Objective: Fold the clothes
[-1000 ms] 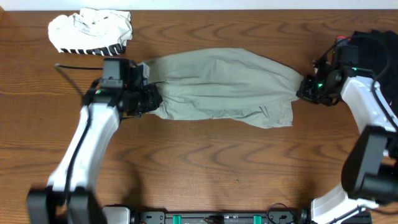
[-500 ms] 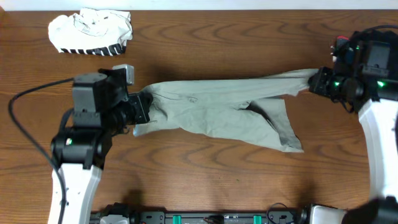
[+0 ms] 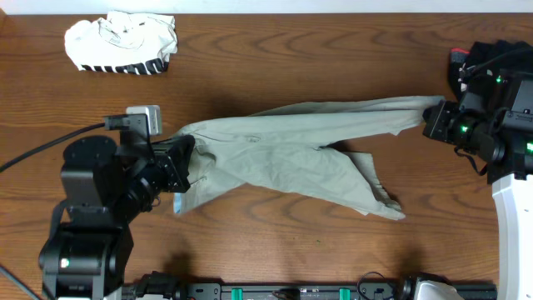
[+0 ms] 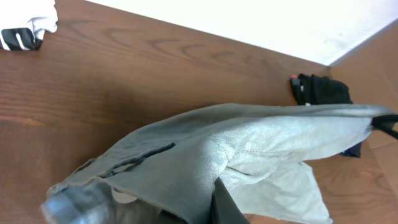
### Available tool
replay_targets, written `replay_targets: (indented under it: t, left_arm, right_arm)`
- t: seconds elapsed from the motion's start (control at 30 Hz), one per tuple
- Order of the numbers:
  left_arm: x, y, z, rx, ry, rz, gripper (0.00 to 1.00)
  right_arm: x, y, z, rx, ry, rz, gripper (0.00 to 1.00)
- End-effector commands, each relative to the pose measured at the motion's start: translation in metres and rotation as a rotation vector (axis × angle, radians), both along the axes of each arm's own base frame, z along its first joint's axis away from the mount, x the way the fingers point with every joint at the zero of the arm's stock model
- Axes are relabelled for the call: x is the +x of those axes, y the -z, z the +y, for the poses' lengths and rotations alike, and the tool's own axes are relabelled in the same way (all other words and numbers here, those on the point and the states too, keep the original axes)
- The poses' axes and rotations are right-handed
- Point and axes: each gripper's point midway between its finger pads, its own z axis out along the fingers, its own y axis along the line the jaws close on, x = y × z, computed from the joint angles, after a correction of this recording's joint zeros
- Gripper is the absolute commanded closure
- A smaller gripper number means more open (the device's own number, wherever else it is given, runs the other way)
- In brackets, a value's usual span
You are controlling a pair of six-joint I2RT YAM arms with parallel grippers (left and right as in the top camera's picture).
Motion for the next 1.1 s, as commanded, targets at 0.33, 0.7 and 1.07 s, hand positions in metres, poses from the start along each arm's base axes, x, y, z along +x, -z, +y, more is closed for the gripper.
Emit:
replay_targets:
  t: [0.33, 0.7, 1.07]
  left_arm:
    - [-0.004, -0.039, 0.005, -0.020, -0.042, -0.076, 0.94]
    - [-0.043, -0.102, 0.016, -0.003, -0.093, -0.148, 0.94]
    - [-0.067, -0.121, 0.019, -0.134, -0.170, -0.091, 0.94]
  right_arm:
    - [0.007, -0.015, -0.006, 0.006, 0.065, -0.042, 0.99]
    - [-0.009, -0.037, -0.003, 0.011, 0.074, -0.063, 0.99]
    - [-0.045, -0.061, 0.003, 0.013, 0.084, -0.112, 0.99]
